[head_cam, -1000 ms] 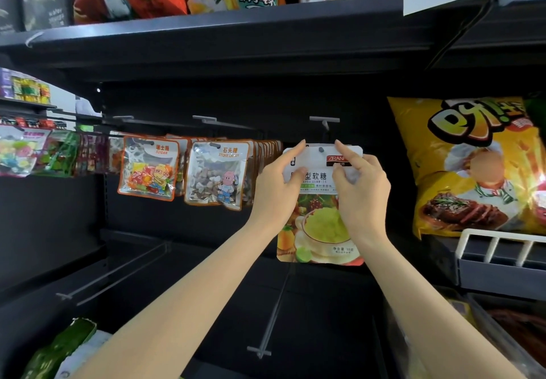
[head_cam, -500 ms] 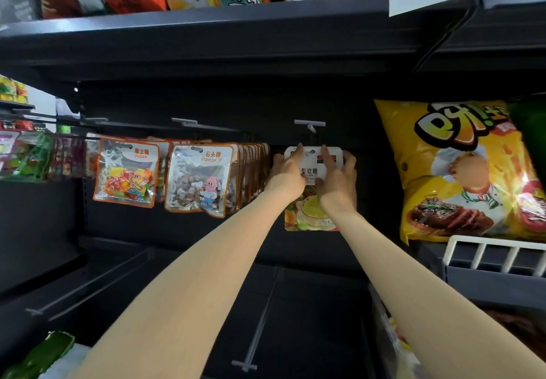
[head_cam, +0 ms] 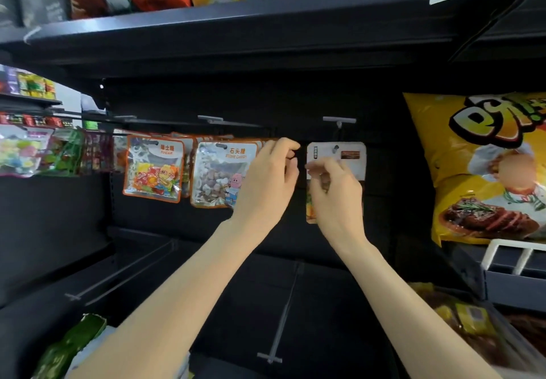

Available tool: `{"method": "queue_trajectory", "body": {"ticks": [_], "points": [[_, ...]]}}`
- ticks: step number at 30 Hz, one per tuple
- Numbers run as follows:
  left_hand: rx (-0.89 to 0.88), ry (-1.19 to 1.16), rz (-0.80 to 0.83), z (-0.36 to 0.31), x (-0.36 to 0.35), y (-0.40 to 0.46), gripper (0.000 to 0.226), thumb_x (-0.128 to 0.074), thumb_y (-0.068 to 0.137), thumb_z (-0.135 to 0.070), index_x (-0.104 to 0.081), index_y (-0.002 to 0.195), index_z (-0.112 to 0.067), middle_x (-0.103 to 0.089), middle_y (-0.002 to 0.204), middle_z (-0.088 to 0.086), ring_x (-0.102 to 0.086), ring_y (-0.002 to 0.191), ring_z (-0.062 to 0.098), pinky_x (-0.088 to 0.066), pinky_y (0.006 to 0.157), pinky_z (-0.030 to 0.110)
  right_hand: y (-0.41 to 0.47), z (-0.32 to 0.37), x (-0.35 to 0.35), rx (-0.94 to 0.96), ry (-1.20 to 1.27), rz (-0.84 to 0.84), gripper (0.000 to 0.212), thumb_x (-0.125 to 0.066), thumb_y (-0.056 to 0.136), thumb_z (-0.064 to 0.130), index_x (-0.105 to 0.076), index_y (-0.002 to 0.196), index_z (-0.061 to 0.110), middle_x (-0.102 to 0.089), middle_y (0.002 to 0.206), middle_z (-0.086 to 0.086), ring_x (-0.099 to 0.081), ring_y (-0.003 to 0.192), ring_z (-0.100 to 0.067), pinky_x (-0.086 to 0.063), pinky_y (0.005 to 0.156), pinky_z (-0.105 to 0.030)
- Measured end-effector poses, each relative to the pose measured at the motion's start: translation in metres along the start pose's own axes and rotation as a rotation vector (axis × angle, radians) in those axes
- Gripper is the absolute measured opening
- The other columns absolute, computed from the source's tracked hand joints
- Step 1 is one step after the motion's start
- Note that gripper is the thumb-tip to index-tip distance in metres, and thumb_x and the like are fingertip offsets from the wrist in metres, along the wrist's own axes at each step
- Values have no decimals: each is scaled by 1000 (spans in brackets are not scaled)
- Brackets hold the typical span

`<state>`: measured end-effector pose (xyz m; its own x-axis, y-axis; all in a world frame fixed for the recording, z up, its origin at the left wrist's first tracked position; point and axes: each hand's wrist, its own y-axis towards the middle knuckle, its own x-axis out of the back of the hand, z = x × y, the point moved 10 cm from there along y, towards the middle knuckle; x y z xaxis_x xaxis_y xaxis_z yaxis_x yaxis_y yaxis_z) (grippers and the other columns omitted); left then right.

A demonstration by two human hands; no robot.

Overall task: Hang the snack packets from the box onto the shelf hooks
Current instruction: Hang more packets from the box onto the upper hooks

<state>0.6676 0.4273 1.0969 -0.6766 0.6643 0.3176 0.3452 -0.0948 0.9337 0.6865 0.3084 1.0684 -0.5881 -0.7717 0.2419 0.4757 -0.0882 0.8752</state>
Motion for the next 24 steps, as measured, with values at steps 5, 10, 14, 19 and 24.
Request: {"method": "queue_trajectory", "body": {"ticks": [5,10,14,19,24], "points": [[90,64,-68,49,75,-36,17,-57,92,-14,-61,108,-12,-64,91,-3,-57,76,3,-44,68,10,-19,75,-43,77,262,65,19,-51,93,5,-58,96,22,-61,88,6,-57,78,-3,-43,68,-8],[297,202,-98,136,165,-97,13,-55,93,-20,-63,102,-15,-68,76,-4,-63,67,11,-53,64,34,-61,152,-145,120,394,294,18,-49,93,6,-63,99,16,-63,88,8,-58,80,-6,-46,72,-19],[511,320,-90,233,245,-172,9,-54,93,-21,-61,97,-18,-68,74,-1,-65,70,15,-54,66,37,-115,207,-261,92,401,534,19,-48,94,10,-64,101,16,-63,97,2,-58,81,-10,-47,73,-26],[886,346,-91,374,355,-298,9,-53,93,-20,-62,92,-19,-69,78,-2,-64,75,17,-51,72,34,-210,280,-418,52,400,816,19,-49,92,11,-64,102,17,-63,101,-3,-57,88,-16,-47,82,-34],[1198,462,14,482,454,-421,9,-54,91,-19,-62,93,-16,-68,89,7,-62,85,26,-50,74,37,-311,335,-558,-83,400,1052,23,-48,91,9,-67,103,12,-65,106,-7,-59,98,-21,-45,89,-31]]}}
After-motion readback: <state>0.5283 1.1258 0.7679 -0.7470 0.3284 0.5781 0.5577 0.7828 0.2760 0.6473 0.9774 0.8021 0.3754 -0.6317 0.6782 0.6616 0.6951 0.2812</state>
